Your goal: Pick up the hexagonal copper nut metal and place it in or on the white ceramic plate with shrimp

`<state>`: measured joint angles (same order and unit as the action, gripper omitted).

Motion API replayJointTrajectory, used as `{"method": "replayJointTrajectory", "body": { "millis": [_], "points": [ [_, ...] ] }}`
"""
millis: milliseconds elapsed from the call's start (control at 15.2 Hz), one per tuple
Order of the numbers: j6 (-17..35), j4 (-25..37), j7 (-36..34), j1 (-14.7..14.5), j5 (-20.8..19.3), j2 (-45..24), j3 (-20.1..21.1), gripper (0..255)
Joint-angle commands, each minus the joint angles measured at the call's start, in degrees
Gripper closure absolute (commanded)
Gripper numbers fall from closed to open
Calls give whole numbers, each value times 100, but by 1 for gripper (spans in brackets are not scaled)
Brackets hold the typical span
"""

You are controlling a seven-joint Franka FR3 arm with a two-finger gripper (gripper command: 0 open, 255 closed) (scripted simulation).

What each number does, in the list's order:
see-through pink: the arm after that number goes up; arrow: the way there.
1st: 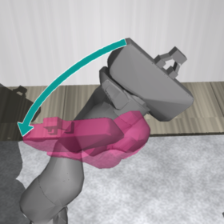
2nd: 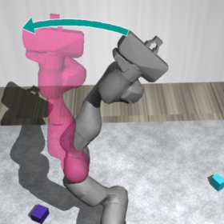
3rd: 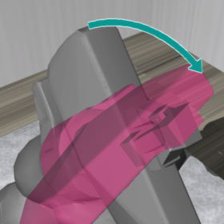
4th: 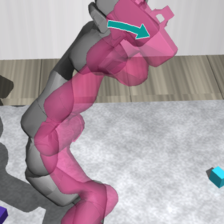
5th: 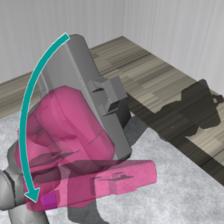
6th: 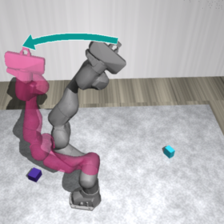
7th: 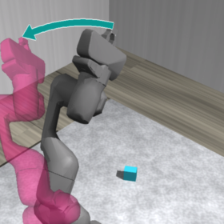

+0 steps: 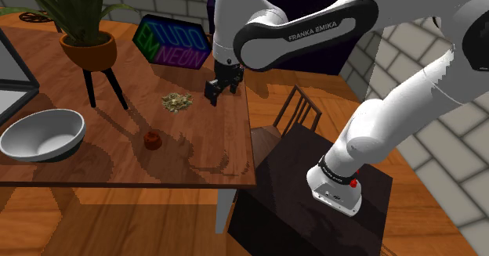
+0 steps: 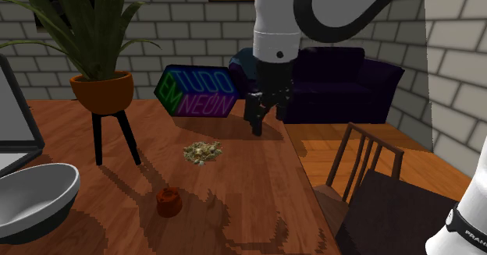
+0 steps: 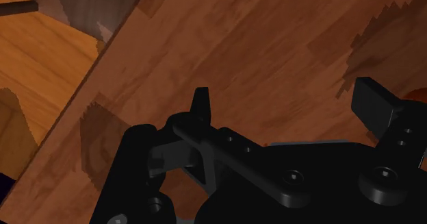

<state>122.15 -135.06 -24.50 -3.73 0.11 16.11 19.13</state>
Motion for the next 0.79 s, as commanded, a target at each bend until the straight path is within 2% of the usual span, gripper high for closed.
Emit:
{"method": "replayJointTrajectory", "body": {
  "millis": [0,396,726],
  "points": [
    [269,143,-236,3,-94,-372,132,0],
    [848,851,-1135,-76,-666,-1626,491,0],
    [1105,1659,-1905,-329,-1328,-2724,561,0]
  ]
}}
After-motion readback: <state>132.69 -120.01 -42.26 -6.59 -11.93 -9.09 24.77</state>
